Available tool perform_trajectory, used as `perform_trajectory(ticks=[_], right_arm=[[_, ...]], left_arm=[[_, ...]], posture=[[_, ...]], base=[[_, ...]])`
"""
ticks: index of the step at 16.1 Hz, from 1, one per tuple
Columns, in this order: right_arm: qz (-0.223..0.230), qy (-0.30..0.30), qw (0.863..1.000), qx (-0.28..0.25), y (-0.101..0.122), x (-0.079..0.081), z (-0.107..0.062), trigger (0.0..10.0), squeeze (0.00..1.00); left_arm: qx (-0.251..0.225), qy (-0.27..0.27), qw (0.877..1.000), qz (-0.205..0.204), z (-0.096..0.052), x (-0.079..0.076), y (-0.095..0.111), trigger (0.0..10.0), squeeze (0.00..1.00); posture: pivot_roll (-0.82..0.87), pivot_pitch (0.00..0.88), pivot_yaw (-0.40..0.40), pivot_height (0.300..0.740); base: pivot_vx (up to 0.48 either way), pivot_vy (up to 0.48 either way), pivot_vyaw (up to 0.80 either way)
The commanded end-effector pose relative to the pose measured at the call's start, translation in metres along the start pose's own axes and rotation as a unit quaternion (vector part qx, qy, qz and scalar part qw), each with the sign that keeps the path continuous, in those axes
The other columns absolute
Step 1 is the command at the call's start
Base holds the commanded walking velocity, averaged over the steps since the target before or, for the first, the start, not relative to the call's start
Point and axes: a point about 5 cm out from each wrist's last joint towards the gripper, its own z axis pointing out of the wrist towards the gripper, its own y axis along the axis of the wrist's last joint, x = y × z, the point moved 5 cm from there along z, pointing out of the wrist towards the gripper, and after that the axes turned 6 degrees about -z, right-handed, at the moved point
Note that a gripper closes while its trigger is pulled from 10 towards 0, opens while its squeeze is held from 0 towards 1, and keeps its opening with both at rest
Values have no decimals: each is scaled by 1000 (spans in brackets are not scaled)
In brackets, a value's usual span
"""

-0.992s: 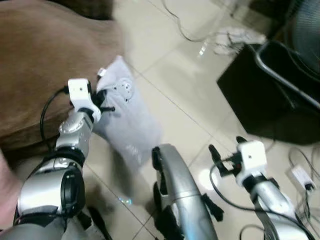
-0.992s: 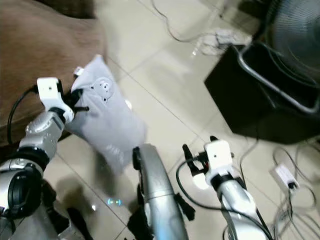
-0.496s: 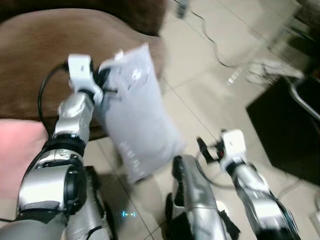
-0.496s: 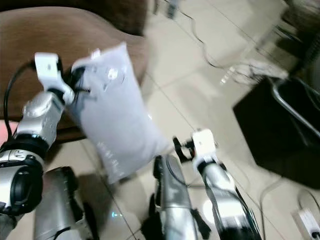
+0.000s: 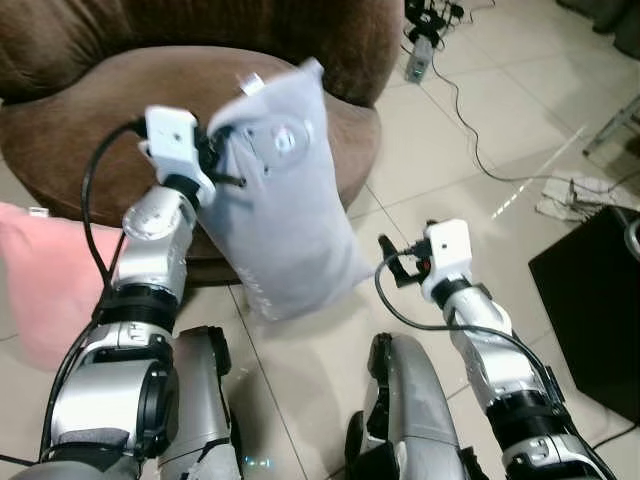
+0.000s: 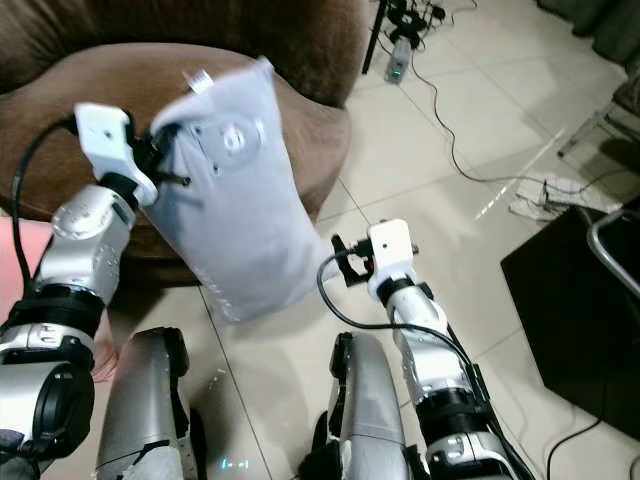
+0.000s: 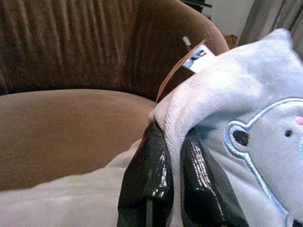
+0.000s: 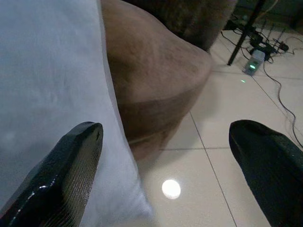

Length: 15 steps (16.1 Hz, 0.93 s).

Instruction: Move the pillow to the sofa from floor

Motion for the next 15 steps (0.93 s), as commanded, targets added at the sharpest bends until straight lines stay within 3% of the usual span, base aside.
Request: perform_trajectory(ticks=[1, 5, 9, 15], right_arm=[[5, -13, 1000, 14, -10, -7, -4, 10000, 0], [9, -19, 1000, 2, -7, -6, -1, 10000, 0], [9, -21, 1000, -17, -4, -5, -4, 10000, 0], [31, -15, 999, -18, -7, 7, -5, 10000, 0]], left_arm=[[-7, -6, 1000, 11, 3, -7, 4, 0, 0], [21, -16, 1000, 16, 1, -18, -14, 0, 0], [29, -31, 999, 30, 1, -25, -19, 0, 0], [36, -47, 997, 41, -1, -32, -26, 0, 0]], posture=[[34, 99, -145, 511], [12, 99, -132, 511], [7, 90, -123, 511], [11, 79, -117, 576]], base=[[0, 0, 0], [0, 0, 0], [0, 0, 0], [0, 0, 0]])
